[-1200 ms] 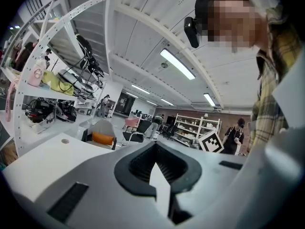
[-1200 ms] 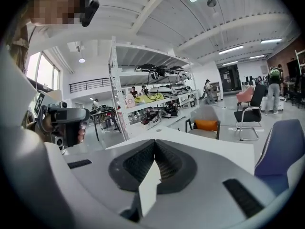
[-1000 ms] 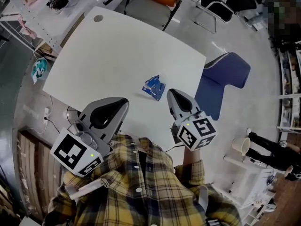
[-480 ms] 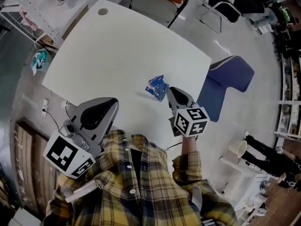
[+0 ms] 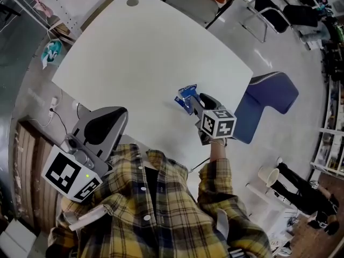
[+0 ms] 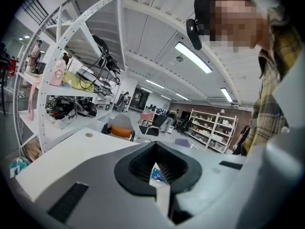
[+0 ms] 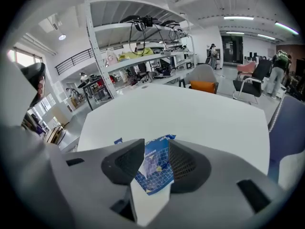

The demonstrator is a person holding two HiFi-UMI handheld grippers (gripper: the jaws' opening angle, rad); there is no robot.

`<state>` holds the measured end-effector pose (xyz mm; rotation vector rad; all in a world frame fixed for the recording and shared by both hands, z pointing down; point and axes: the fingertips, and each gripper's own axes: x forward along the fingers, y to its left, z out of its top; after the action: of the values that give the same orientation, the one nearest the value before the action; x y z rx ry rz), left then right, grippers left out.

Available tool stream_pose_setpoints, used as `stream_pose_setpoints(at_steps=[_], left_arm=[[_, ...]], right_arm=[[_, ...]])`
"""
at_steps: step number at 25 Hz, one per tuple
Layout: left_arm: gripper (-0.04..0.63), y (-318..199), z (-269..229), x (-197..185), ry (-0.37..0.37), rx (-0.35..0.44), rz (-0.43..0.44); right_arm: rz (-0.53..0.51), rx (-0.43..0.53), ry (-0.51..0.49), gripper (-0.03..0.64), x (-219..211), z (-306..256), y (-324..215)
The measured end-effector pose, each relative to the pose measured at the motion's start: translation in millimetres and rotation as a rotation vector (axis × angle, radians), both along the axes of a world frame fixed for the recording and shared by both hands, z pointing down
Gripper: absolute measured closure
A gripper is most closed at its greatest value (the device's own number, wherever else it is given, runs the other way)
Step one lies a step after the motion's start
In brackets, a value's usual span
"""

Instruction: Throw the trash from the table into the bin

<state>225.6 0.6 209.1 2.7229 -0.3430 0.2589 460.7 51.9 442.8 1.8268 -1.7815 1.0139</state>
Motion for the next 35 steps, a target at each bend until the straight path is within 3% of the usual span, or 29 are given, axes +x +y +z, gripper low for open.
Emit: stream_pose_setpoints(at_steps=[11,17,23,35], left_arm=[[0.597,1,7,-6,-0.022,-0.018,-0.022],[0.597,1,7,-12,-0.021,-0.017,-0.036],[0.597,2,7,-19,-0.021,-0.011,-0.047],[0.597,17,5,-23,-0.001,-0.006,-0.059]], right_arm=[[-0.046,-0.125,0.03,0.462,1,45,-2],[-0.058,-0.123,0.014,0.485,-3,44,-3],[-0.078,-0.102,0.074,0.543,-10,36,-4],[-0.122,-0.041,0.173,0.555,-24,0,11]])
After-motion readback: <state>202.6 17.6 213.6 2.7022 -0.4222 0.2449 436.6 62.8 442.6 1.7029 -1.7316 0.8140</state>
